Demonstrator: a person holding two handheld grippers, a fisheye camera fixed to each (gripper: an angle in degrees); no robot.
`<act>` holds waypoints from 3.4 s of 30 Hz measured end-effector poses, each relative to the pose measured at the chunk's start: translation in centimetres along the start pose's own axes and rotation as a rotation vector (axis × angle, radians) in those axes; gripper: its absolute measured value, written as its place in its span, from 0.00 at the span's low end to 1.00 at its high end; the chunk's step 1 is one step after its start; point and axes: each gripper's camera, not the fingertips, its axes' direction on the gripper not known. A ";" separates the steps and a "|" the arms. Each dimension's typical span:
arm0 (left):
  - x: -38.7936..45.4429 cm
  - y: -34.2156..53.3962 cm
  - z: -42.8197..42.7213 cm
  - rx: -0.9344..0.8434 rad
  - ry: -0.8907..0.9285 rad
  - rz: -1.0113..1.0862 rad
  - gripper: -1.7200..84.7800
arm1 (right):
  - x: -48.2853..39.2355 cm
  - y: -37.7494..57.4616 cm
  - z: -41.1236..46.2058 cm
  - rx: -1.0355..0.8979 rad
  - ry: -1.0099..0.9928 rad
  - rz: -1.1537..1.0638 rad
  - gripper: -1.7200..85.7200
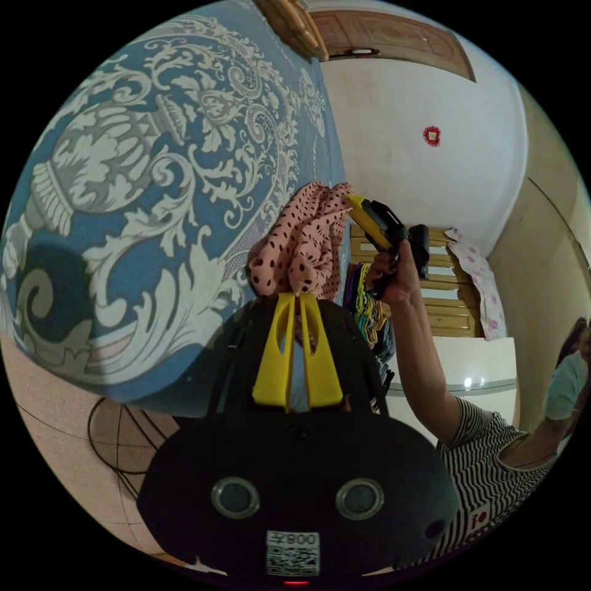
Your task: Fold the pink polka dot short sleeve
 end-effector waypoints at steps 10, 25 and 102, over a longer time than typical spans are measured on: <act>5.9 2.2 -4.4 0.046 -0.164 0.214 0.03 | -2.3 8.7 0.3 0.073 0.008 -0.151 0.02; 6.7 3.2 -4.5 -0.027 -0.405 0.211 0.02 | -2.7 19.1 11.0 -0.154 0.292 -0.212 0.02; -2.0 0.5 -13.7 -0.073 0.201 -0.111 0.12 | 11.5 48.5 -26.2 0.209 -0.668 0.392 0.04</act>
